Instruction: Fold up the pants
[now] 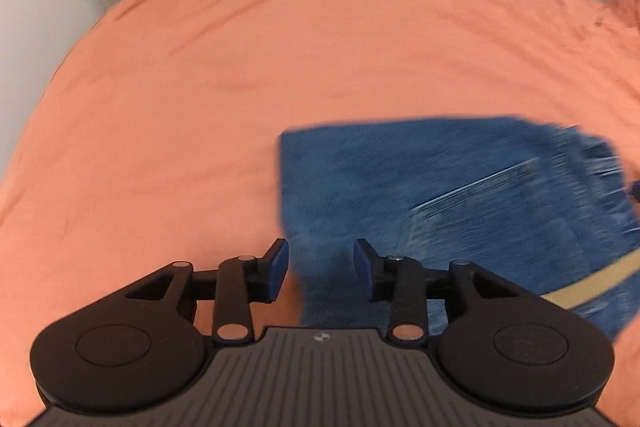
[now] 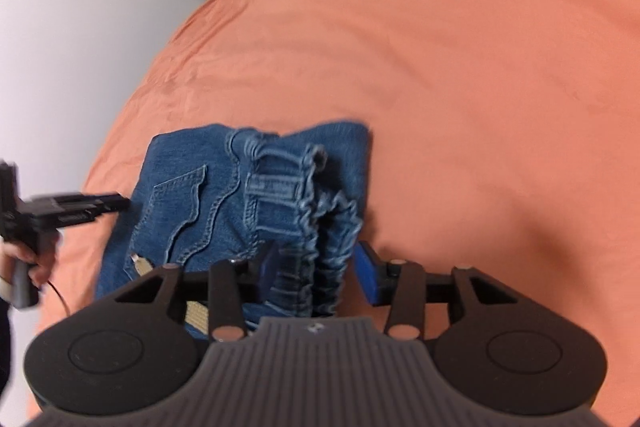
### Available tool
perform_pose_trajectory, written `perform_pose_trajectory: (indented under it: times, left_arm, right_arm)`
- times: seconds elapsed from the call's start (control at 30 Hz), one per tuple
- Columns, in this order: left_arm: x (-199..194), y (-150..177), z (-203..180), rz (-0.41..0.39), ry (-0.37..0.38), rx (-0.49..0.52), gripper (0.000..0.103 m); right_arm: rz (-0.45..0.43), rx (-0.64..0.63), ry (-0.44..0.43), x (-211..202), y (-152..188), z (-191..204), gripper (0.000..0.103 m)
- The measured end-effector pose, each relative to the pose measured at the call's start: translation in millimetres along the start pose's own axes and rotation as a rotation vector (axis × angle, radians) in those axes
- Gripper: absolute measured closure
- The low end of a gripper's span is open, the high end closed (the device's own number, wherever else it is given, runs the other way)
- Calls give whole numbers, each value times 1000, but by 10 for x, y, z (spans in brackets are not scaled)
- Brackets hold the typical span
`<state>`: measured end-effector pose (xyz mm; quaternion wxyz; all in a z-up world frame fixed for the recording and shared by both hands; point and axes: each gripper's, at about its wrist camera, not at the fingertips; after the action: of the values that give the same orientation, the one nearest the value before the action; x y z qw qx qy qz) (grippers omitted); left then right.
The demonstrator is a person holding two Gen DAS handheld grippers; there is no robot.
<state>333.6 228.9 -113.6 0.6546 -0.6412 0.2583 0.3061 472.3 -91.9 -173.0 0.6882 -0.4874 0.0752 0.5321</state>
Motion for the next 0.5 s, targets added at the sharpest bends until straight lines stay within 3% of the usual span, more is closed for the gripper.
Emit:
perform_pose_trajectory:
  times: [0.13,0.3,0.5]
  left_arm:
    - [-141,-264,-342,-11,107,37,56]
    - [-41,-537,-1202,-2,220,277,56]
    - [240,-572,-2040,25,311,571,50]
  right_arm:
    - [12,36,-19,-84,-74,-139,85]
    - [20,-135,23,-115,-120,-100,88]
    - [31,-343,-57,-46,-193,-53,88]
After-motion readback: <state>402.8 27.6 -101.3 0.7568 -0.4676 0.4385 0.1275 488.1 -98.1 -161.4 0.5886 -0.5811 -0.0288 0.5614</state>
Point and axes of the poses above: each gripper's, at about its wrist camera, not at the fingertips, and x roughly the way its jaws point, z to its left, y to its underside, and after that the axes turned 12 degrees about -z, right-handed
